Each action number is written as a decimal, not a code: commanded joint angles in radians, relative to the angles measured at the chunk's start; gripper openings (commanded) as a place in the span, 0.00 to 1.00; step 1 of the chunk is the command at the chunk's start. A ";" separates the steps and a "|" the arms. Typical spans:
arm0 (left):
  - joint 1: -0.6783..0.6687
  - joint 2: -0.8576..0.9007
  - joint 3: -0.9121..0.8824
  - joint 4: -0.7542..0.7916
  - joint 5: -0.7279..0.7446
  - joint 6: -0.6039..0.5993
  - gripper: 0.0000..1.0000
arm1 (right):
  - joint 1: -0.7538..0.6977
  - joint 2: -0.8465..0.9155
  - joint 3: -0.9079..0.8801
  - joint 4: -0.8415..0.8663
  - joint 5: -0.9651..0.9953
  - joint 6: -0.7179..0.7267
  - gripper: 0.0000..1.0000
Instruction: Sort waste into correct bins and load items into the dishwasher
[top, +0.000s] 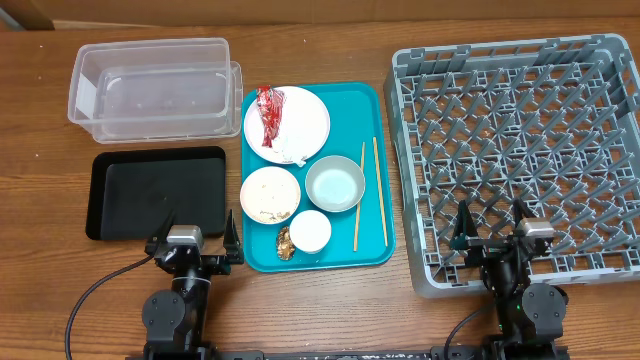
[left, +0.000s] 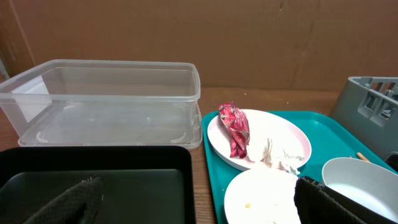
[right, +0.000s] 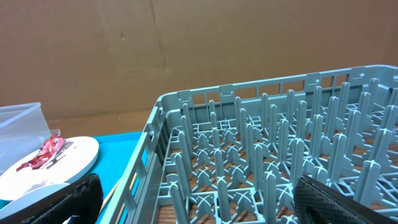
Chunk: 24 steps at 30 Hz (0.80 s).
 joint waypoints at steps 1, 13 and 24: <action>-0.001 -0.007 -0.004 0.000 0.004 -0.011 1.00 | 0.005 -0.010 -0.011 0.007 -0.014 0.008 1.00; -0.001 -0.007 0.019 -0.033 0.014 -0.023 1.00 | 0.005 -0.008 0.030 -0.019 -0.006 0.017 1.00; -0.001 0.105 0.235 -0.227 0.019 -0.022 1.00 | 0.005 0.130 0.245 -0.189 0.028 0.132 1.00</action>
